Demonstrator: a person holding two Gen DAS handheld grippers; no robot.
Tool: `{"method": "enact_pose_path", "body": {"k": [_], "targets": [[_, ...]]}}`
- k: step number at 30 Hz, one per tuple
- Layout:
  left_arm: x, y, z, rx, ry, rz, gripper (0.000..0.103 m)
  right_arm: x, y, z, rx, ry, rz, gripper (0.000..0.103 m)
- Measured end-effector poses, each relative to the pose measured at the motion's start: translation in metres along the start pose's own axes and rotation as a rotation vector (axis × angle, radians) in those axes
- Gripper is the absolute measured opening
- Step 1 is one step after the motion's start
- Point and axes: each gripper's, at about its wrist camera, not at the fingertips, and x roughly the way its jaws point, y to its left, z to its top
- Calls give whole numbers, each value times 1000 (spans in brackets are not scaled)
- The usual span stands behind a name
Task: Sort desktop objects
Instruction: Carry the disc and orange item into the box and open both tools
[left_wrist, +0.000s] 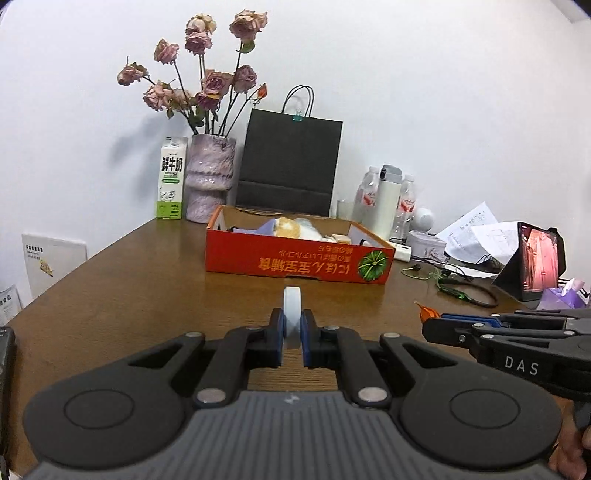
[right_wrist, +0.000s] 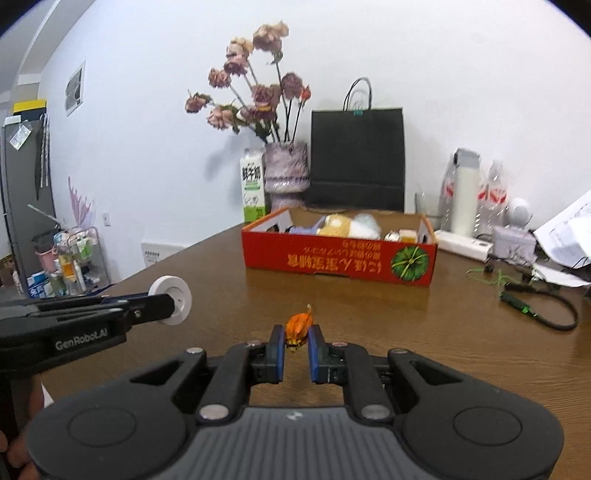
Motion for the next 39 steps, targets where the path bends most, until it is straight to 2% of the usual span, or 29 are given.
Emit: {"method": "enact_pose_path", "body": {"k": [5,9,13,17,20,22,23,26,28,30,32,34,36,37,38,39], "targets": [[5,-5,5,-3,3,4,10,3,-12,5,12,-9,-13,12],[22,-7,18,4,-10,-2,10,16,-25,24,13,-26,-22,12],[60,-7,49,-7,-15,-50,10,42,-49,57,53,-57,-3,12],[116,-6,89,-31,-30,-53,10,86,-78,99,69,-91,-9,12],[166,-2,121,-82,15,-87,10,133,-106,131,102,-63,-22,12],[205,1,136,-78,58,-102,10,163,-124,147,127,-39,-22,12],[221,3,139,-82,83,-86,10,185,-136,155,148,-12,-10,12],[271,9,138,-71,174,-57,10,242,-165,162,194,79,-15,12],[297,19,132,-99,217,-115,10,274,-177,159,219,160,-22,12],[322,27,129,-127,277,-121,10,300,-186,156,236,211,-19,12],[344,26,127,-93,333,-111,10,323,-193,154,267,243,20,13],[360,20,127,-38,334,-90,11,350,-202,158,317,276,27,15],[375,18,129,-19,373,-119,18,370,-202,164,329,328,35,16],[380,17,131,-21,404,-127,20,378,-202,167,336,342,34,18],[382,17,134,-30,407,-131,28,383,-200,169,339,354,19,33],[380,17,139,-38,387,-131,46,386,-199,172,339,359,-11,50]]}}
